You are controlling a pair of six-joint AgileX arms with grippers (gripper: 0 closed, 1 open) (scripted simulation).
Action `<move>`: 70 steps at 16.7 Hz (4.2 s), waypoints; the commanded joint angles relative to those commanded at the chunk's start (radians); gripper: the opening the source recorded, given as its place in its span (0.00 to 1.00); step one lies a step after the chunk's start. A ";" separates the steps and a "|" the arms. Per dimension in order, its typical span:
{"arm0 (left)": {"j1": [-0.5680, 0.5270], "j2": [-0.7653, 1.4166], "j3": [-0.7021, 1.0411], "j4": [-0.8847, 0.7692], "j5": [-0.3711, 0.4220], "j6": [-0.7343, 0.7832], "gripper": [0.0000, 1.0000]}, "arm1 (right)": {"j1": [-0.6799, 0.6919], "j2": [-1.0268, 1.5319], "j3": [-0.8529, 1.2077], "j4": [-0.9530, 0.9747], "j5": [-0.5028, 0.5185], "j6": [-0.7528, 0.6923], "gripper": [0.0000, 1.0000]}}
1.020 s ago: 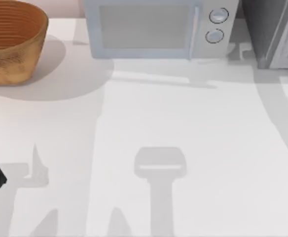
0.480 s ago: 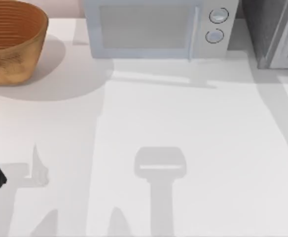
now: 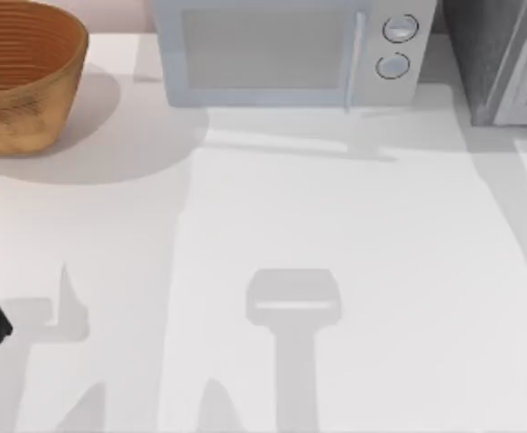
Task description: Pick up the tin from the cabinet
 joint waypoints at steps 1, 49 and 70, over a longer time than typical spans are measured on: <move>0.000 0.000 0.000 0.000 0.000 0.000 1.00 | -0.003 0.025 0.028 -0.002 -0.002 0.000 1.00; 0.000 0.000 0.000 0.000 0.000 0.000 1.00 | 0.095 -0.269 0.090 -0.358 0.089 0.000 0.00; 0.000 0.000 0.000 0.000 0.000 0.000 1.00 | -0.072 -1.202 -1.386 0.076 -0.096 -0.010 0.00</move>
